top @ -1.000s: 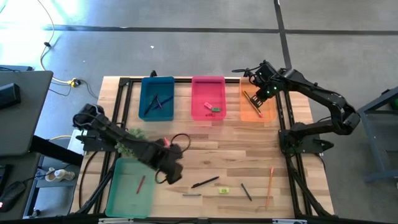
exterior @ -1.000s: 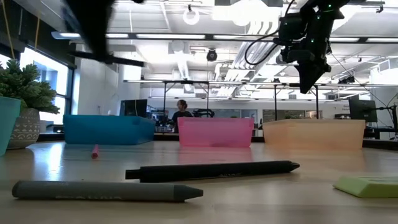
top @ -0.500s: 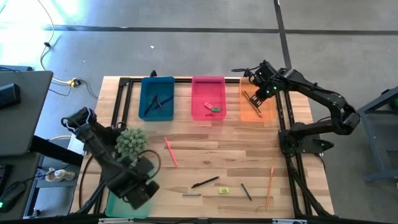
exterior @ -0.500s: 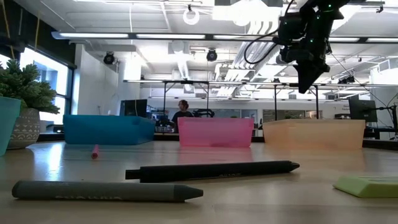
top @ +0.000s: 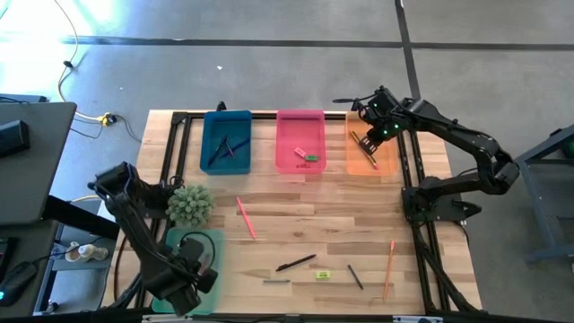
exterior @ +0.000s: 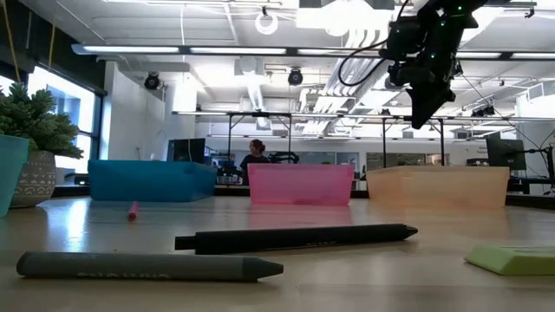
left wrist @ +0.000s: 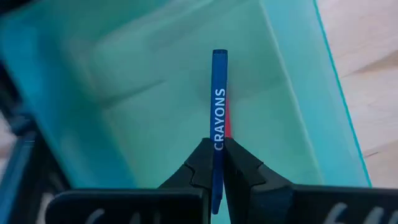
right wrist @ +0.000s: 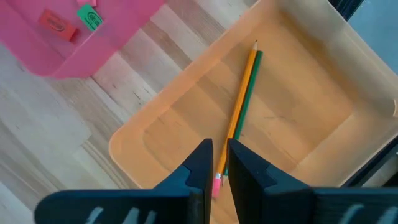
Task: Sort crayons/erasers/pens/pencils in bins
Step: Put the blue crayon into the green bin
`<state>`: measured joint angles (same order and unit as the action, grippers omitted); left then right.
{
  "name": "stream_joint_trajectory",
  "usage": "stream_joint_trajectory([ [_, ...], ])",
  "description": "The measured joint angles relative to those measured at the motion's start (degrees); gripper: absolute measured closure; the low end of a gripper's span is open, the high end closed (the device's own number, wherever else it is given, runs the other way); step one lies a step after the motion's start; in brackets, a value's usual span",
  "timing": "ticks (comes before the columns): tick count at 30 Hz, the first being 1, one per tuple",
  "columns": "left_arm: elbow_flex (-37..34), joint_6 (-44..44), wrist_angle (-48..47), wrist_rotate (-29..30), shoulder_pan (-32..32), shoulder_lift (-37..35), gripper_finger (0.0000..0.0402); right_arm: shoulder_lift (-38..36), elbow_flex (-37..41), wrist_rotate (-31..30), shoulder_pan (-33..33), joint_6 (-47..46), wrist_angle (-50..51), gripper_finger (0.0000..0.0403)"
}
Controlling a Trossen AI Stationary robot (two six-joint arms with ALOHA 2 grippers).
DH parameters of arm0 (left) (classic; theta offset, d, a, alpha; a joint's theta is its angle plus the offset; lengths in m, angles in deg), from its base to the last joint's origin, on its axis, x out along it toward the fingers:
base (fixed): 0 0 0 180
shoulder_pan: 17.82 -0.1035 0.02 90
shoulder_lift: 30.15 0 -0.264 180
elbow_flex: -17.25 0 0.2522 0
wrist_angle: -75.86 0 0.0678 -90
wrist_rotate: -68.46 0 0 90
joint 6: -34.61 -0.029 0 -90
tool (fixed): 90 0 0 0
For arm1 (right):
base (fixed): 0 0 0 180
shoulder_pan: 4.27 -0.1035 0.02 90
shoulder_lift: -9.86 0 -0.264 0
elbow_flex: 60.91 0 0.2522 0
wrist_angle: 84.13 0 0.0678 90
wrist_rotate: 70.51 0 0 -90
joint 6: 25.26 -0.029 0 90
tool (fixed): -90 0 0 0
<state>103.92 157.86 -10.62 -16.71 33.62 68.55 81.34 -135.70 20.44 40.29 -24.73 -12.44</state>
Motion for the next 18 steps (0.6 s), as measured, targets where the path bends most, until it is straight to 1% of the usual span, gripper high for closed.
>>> stream_joint_trajectory([
  [5, -4.3, 0.7, 6.0, -0.2, 0.0, 0.2, 0.0398, 0.0, 0.0, 1.1, 0.0, 1.0, 0.0, 0.0366],
  [10, -7.8, 1.3, 8.6, -1.5, -0.1, 0.2, 0.0396, 0.0, 0.0, 1.6, -0.3, 1.0, -0.6, 0.0366],
  [14, -8.8, 1.6, 9.7, -2.1, -0.2, 0.2, 0.0378, 0.0, 0.0, 1.6, -1.6, 2.0, -0.9, 0.0366],
  [18, -8.8, 2.2, 9.7, -2.4, -0.2, 0.1, 0.0348, 0.0, 0.0, 1.6, -3.4, 2.5, -1.0, 0.0366],
])
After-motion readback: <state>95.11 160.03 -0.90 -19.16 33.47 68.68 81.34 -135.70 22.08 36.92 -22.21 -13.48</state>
